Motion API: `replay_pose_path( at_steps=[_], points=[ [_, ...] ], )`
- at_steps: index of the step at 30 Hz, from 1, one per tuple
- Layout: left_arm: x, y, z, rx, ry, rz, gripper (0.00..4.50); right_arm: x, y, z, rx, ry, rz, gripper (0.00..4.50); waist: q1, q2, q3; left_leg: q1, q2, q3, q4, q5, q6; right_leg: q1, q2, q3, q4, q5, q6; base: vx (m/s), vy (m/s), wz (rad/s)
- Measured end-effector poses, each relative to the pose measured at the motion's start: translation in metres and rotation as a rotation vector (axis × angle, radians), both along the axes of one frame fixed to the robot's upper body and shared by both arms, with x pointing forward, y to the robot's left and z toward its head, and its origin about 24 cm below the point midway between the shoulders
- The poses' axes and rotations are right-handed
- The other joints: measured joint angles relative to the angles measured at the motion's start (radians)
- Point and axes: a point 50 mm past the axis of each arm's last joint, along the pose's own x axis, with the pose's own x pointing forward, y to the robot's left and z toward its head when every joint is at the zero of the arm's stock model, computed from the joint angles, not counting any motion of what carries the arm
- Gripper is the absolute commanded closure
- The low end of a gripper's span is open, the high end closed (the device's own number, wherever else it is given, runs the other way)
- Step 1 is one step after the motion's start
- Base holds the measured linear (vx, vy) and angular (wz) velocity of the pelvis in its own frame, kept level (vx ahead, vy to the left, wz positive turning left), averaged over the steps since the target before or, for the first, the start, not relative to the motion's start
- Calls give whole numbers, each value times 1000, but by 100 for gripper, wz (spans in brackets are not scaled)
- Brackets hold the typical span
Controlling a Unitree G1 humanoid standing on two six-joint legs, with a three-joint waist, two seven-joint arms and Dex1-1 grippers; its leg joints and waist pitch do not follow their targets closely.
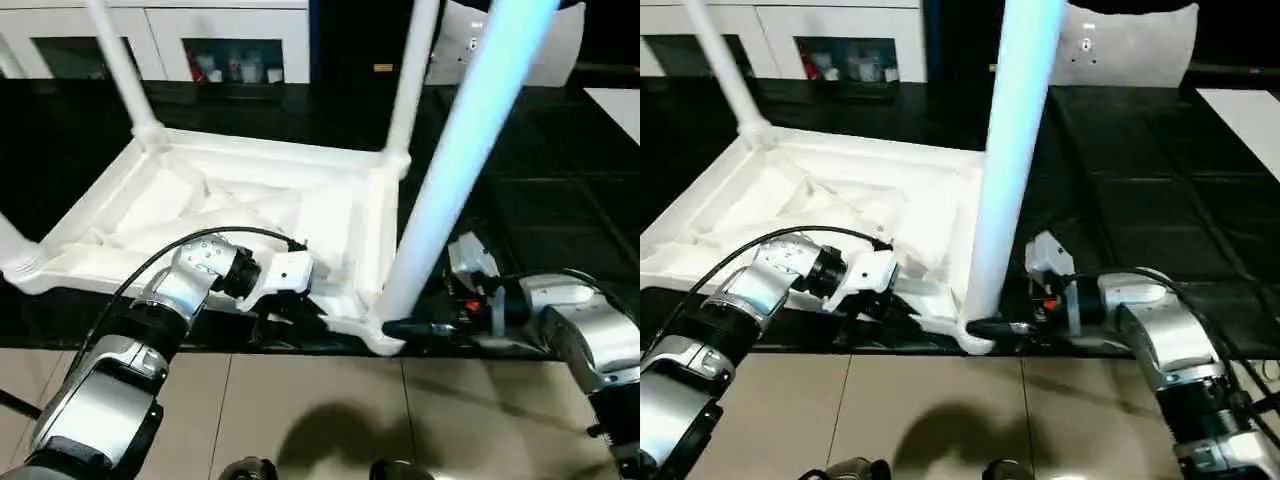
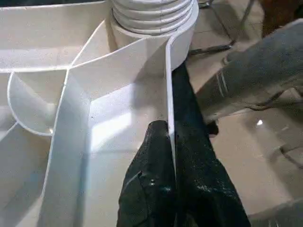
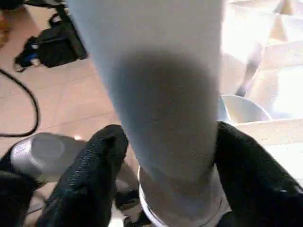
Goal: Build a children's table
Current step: Rotate leg to tighten
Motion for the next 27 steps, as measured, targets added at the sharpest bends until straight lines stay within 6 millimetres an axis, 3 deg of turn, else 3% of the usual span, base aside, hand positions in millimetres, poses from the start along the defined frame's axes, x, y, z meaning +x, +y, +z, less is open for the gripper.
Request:
replay_pose_path(
  at_steps=[10, 18, 21, 25, 27],
  points=[
    [-1, 0, 0, 1, -5, -28, 450, 1, -1, 0, -7, 26, 35, 241, 8, -2, 0, 0, 1, 0, 1, 0, 0, 0, 0, 0, 1, 0, 0, 0, 0, 0],
    [4, -5, -1, -3, 55, 67, 450, -1, 3, -5, 42, 60, -94, 247, 12, -1, -1, 2, 1, 0, 4, 1, 0, 0, 0, 0, 5, 0, 0, 0, 0, 0],
    [13, -3, -1, -2, 45, 218, 450, 9, 12, -7, 43, 3, -295, 248, -10, -2, -1, 4, 1, 0, 5, 2, -3, 0, 0, 0, 6, -1, 1, 0, 0, 0],
    [21, -15, -3, -37, 51, 390, 450, 23, 21, -11, 64, -26, -600, 253, -46, -3, -1, 5, 1, 0, 5, 2, -3, 0, 0, 1, 4, -3, 5, 0, 0, 0],
    [25, -24, -2, -50, 46, 465, 450, 29, 28, -12, 72, -37, -740, 253, -55, -3, -1, 5, 1, 0, 5, 2, -3, 0, 1, 1, 3, -3, 5, 0, 0, 0]
  ],
)
